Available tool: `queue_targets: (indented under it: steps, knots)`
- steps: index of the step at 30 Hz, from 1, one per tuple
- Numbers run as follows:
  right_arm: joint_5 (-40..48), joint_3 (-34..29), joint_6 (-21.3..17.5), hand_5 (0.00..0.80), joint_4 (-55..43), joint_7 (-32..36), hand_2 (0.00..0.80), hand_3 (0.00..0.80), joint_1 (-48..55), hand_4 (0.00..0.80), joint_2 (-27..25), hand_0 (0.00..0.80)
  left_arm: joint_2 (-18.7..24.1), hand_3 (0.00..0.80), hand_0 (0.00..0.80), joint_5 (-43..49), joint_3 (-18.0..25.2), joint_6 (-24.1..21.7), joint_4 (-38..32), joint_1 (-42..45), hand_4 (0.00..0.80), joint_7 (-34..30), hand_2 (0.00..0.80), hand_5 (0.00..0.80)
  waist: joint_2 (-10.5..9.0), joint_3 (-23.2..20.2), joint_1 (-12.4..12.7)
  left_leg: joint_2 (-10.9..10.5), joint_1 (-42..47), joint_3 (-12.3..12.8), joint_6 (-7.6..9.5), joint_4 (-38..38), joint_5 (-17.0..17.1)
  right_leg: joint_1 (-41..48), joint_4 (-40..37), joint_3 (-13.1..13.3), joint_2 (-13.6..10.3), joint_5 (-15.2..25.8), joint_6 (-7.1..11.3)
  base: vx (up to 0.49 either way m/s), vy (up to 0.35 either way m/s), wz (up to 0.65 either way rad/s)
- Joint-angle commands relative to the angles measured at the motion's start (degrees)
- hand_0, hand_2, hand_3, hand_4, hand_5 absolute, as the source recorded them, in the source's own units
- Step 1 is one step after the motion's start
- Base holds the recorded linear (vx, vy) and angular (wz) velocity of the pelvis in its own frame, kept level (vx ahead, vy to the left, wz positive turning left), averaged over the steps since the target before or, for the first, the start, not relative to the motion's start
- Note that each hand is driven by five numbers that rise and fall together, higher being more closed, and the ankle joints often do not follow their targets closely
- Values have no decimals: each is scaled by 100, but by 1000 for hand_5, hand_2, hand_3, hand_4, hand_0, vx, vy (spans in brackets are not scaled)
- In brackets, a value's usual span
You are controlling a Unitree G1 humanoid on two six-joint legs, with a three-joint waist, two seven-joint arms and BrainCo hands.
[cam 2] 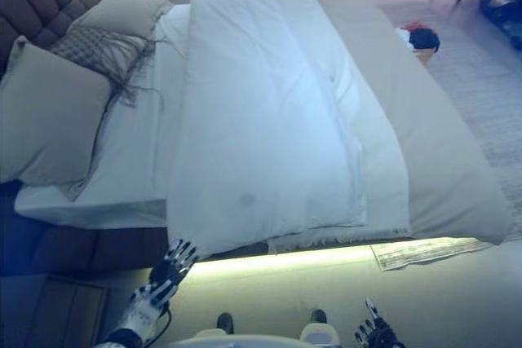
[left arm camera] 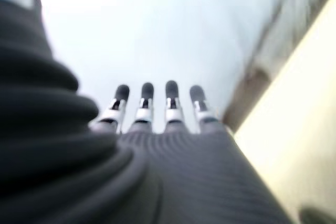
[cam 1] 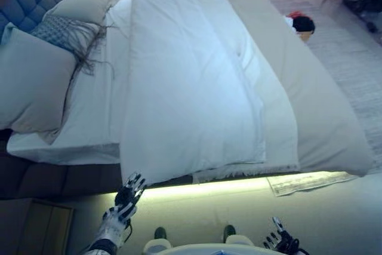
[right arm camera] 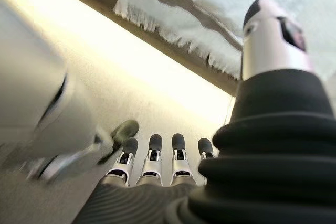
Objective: Make the bed neatly
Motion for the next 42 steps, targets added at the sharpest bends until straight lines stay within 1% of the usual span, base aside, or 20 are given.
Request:
queue_targets:
  steps: [1,3,5,8,10,11,12,13,17,19,21,24,27,33,37,40,41,42]
  knots:
    - [-320,-3,2,0,21,-22,0,0,-181,0,-86,0,246,0,0,-342,331,17,-250,-251,0,-608,0,0,-194,-7,67,-59,-58,345,236,10,15,3,104,-66,-228,100,-79,185,82,7]
    - [-489,3,78,0,-10,-47,0,0,-112,0,-134,0,266,0,0,-448,331,102,-319,-248,0,-671,0,0,-198,-9,43,-37,-52,340,208,10,23,32,117,-75,-213,65,-93,148,93,4]
    - [-570,57,71,0,-17,-62,0,0,-72,0,-171,0,312,0,0,-440,348,109,-321,-374,0,-695,0,0,-203,43,2,-11,-109,327,191,10,48,-45,213,-37,-206,-2,-105,89,99,2]
    - [-589,162,-18,0,-55,-18,0,0,-94,0,-275,0,433,0,0,-501,270,103,-446,-708,0,-648,0,0,-244,270,-45,28,-357,304,171,137,98,-361,475,74,-195,-109,-140,-38,78,-1]
    - [-506,322,-160,0,-158,105,0,0,-271,0,-364,0,609,0,0,-922,130,-26,-535,-1151,0,-636,0,0,-308,687,-111,77,-891,268,129,594,62,-792,701,194,-206,-124,-179,-309,52,-3]
    - [-468,379,-222,0,-190,116,0,0,-379,0,-406,0,673,0,0,-1004,130,-59,-584,-1350,0,-613,0,0,-333,841,-135,104,-1115,276,102,753,57,-976,791,221,-205,-130,-197,-418,48,-1]
    - [-360,494,-324,0,-226,161,0,0,-486,0,-460,0,764,0,0,-1210,61,-193,-655,-1581,0,-599,0,0,-385,1103,-174,131,-1445,223,88,974,63,-1285,951,297,-190,-108,-217,-357,41,6]
    - [-295,560,-358,0,-261,151,0,0,-573,0,-487,0,825,0,0,-1385,0,-287,-699,-1756,0,-593,0,0,-423,1257,-203,148,-1689,202,81,1122,64,-1512,1061,337,-189,-87,-223,-325,39,5]
    - [-265,650,-376,0,-369,125,0,0,-810,0,-556,0,923,0,0,-1621,-28,-524,-960,-2350,0,-466,0,0,-605,1669,-300,148,-2406,121,105,1529,3,-2242,1419,514,-173,-49,-213,-196,47,-2]
    - [-171,671,-325,0,-511,119,0,0,-880,0,-640,0,1085,0,0,-1685,-47,-539,-1023,-2659,0,-406,0,0,-692,1841,-361,136,-2703,129,124,1728,-35,-2566,1598,587,-171,-37,-200,-135,42,-4]
    - [-58,696,-352,0,-608,242,0,0,-934,0,-751,0,1208,0,0,-1748,-61,-584,-1064,-2948,0,-359,0,0,-759,2023,-417,109,-3022,93,137,2015,-132,-2897,1858,624,-171,-96,-193,-126,64,0]
    - [116,710,-351,0,-818,222,0,0,-980,0,-860,0,1374,0,0,-1841,-129,-625,-1086,-3323,0,-272,0,0,-821,2196,-510,100,-3415,101,158,2351,-220,-3307,2108,689,-184,-106,-193,-88,69,2]
    - [199,697,-355,0,-916,260,0,0,-973,0,-914,0,1473,0,0,-1812,-182,-699,-1066,-3621,0,-179,0,0,-842,2323,-602,101,-3724,98,178,2671,-336,-3609,2312,753,-165,-123,-212,-50,63,6]
    - [415,570,-346,0,-839,362,0,0,-914,0,-1156,0,1754,0,0,-2033,-252,-831,-842,-4185,0,-23,0,0,-799,2464,-769,112,-4214,61,233,3348,-623,-4141,2807,886,-163,-250,-259,-1,78,2]
    - [600,579,-418,0,-989,222,0,0,-847,0,-1186,0,1858,0,0,-2124,-288,-797,-691,-4403,0,212,0,0,-770,2487,-866,135,-4528,30,258,3752,-778,-4452,3094,987,-156,-331,-300,34,63,-3]
    - [697,571,-439,0,-1145,124,0,0,-810,0,-1253,0,1978,0,0,-2385,-271,-667,-452,-4589,0,475,0,0,-764,2487,-940,157,-4719,9,276,3954,-836,-4645,3291,1046,-110,-390,-341,88,63,2]
    - [746,584,-477,0,-1157,84,0,0,-812,0,-1280,0,2044,0,0,-2576,-226,-580,-309,-4664,0,592,0,0,-753,2471,-946,172,-4731,-48,240,4072,-1031,-4655,3410,1074,-80,-569,-330,147,46,-8]
    - [784,592,-496,0,-1165,66,0,0,-817,0,-1289,0,2078,0,0,-2635,-205,-546,-239,-4711,0,664,0,0,-757,2465,-954,181,-4787,-60,245,4136,-1059,-4696,3452,1080,-71,-589,-339,140,39,-11]
